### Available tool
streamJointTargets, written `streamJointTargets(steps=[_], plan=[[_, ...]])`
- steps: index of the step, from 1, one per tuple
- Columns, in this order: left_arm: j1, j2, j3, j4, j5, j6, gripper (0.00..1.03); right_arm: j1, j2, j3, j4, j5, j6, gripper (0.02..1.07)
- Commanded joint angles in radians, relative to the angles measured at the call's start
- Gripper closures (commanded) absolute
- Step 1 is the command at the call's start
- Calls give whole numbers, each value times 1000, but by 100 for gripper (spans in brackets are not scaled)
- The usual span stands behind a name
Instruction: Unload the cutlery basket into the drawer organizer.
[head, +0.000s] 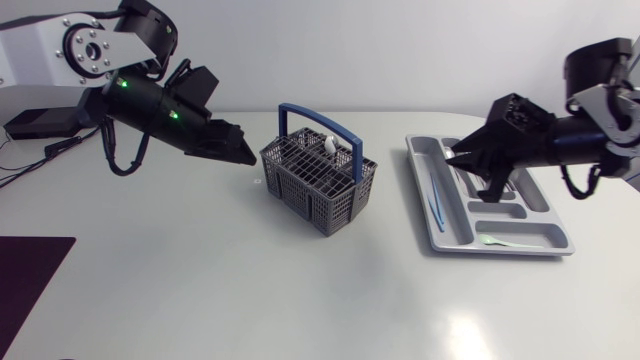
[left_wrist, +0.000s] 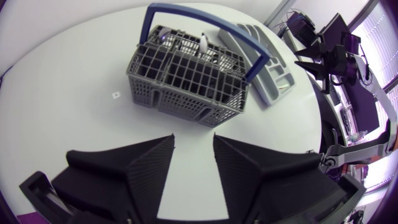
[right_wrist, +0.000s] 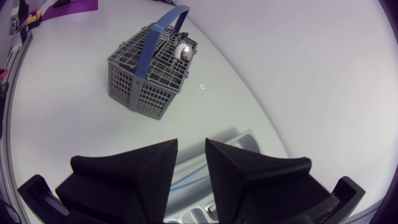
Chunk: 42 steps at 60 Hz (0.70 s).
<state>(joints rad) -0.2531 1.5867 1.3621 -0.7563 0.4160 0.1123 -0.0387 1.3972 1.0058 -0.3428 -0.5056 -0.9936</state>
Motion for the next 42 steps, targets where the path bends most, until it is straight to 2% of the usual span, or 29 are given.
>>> streamJointTargets(steps=[1,6,18,27,42], plan=[[26,84,-27,15,-6,49,94,45,128,53,42,-7,161,101],[28,148,-24,34,-9,58,96,82,227,106,51,-7,213,101],[-3,292,8,140,-88,61,97,135,418,203,137,-11,358,101],[-6,391,65,195,-103,53,97,152,546,295,162,-14,432,101],[-9,476,129,301,-137,26,97,184,611,358,185,-65,509,101]])
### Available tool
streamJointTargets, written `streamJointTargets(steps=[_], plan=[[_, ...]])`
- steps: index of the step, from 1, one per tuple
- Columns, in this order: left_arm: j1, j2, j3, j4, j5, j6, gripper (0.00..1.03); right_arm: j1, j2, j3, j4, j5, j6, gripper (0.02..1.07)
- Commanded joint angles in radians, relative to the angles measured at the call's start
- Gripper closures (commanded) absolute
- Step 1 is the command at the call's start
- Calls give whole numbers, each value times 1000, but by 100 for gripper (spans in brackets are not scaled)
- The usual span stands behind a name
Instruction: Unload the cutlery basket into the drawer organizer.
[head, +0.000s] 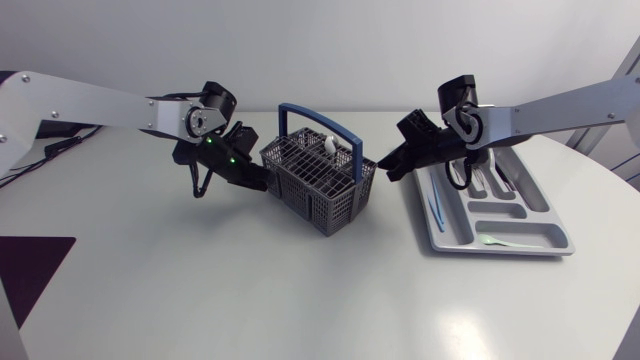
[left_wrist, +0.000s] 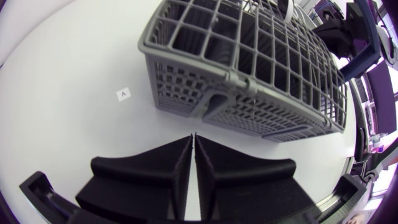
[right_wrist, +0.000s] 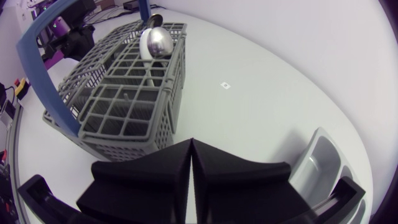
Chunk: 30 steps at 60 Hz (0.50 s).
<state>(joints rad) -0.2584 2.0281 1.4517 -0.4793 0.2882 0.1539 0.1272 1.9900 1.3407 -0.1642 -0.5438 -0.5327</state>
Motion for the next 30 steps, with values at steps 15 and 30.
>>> streamJointTargets(steps=[15,30], plan=[[30,77,68,67,-7,-33,97,52,-53,-81,11,-130,36,101],[91,100,87,96,5,-39,97,190,-189,-272,8,-160,10,101]])
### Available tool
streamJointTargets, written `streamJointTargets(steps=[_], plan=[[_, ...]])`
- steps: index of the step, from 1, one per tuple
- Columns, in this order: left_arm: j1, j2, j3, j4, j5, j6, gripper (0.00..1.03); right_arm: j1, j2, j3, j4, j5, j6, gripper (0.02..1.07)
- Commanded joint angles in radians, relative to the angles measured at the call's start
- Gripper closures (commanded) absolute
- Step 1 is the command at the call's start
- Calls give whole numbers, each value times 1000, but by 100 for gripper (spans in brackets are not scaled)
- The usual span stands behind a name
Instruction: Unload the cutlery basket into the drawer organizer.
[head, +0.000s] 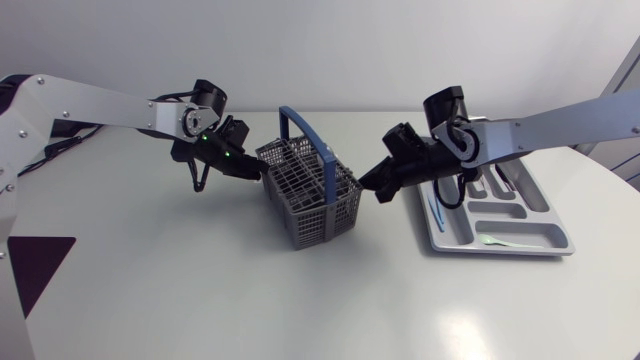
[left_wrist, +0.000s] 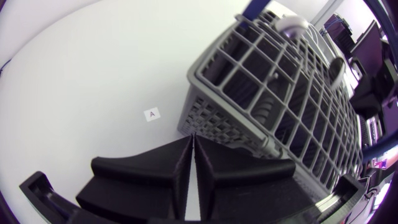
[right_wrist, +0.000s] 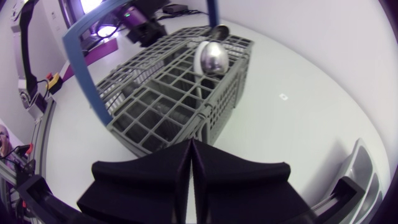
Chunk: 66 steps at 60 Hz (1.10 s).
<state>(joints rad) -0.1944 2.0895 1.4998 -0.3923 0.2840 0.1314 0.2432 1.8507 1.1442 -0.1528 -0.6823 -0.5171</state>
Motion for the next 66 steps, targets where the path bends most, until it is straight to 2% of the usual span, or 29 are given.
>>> streamJointTargets(steps=[1,10,18,22,27,34,38,45,60,66], plan=[[32,41,42,9,18,-18,97,91,-56,-87,1,-19,-6,101],[81,67,82,7,80,-19,97,146,-71,-104,2,30,-8,101],[150,18,79,-23,138,-18,97,62,-111,-66,-21,33,-9,101],[188,-59,48,-74,216,-4,97,8,-146,-64,-42,23,-21,101],[222,-215,-32,-157,371,56,97,-50,-182,-64,-88,6,-58,101],[216,-416,-151,-217,535,112,97,-90,-209,-75,-126,-6,-97,101],[185,-456,-177,-255,575,120,97,-99,-214,-80,-137,-6,-110,101],[118,-447,-194,-326,595,146,97,-96,-214,-90,-137,-6,-113,101],[44,-344,-247,-330,589,166,97,-87,-211,-95,-129,-6,-113,101],[21,-287,-254,-333,541,177,97,-87,-199,-95,-128,-6,-118,101]])
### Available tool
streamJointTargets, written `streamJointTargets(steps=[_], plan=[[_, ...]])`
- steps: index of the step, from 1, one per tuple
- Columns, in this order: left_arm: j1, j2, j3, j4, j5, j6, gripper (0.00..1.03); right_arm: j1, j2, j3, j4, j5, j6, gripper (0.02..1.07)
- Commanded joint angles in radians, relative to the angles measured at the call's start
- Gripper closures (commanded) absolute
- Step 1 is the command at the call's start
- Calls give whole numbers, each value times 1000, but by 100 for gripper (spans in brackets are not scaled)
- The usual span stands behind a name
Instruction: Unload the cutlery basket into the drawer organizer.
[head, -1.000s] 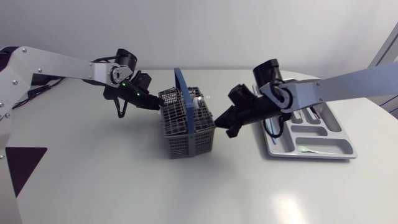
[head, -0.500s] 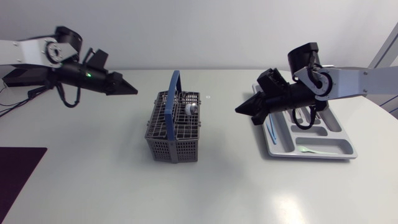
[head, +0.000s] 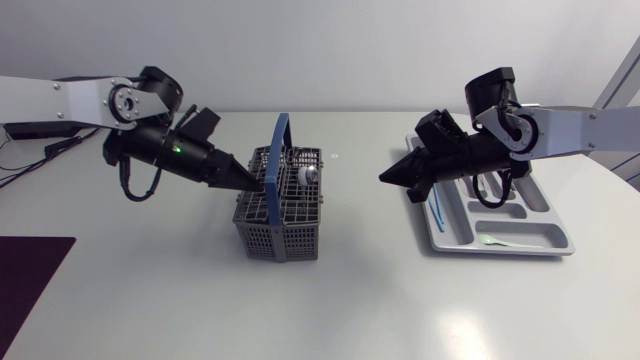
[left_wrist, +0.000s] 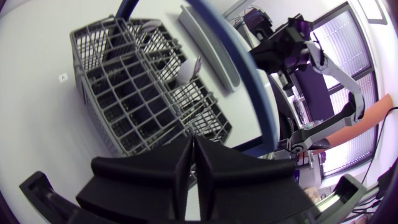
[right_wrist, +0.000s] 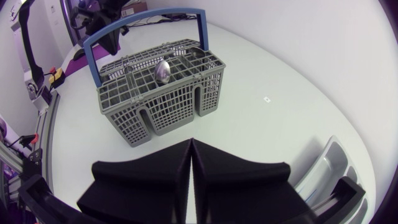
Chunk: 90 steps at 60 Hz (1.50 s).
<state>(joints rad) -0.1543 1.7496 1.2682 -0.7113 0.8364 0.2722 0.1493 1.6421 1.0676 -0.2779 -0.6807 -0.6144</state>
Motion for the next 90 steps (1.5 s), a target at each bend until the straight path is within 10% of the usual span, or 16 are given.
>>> streamJointTargets(steps=[1,18,34,64,90], plan=[[-22,62,-20,-14,-17,36,97,7,12,-17,-1,-8,-22,101],[-4,56,23,-54,-68,45,97,7,16,0,-1,-8,-27,101],[170,-96,40,-54,38,53,97,38,90,94,14,4,5,101],[44,-271,-187,-393,-128,544,97,124,567,660,29,99,189,101],[-57,-124,-273,-135,-203,420,97,197,699,833,-40,82,220,101]])
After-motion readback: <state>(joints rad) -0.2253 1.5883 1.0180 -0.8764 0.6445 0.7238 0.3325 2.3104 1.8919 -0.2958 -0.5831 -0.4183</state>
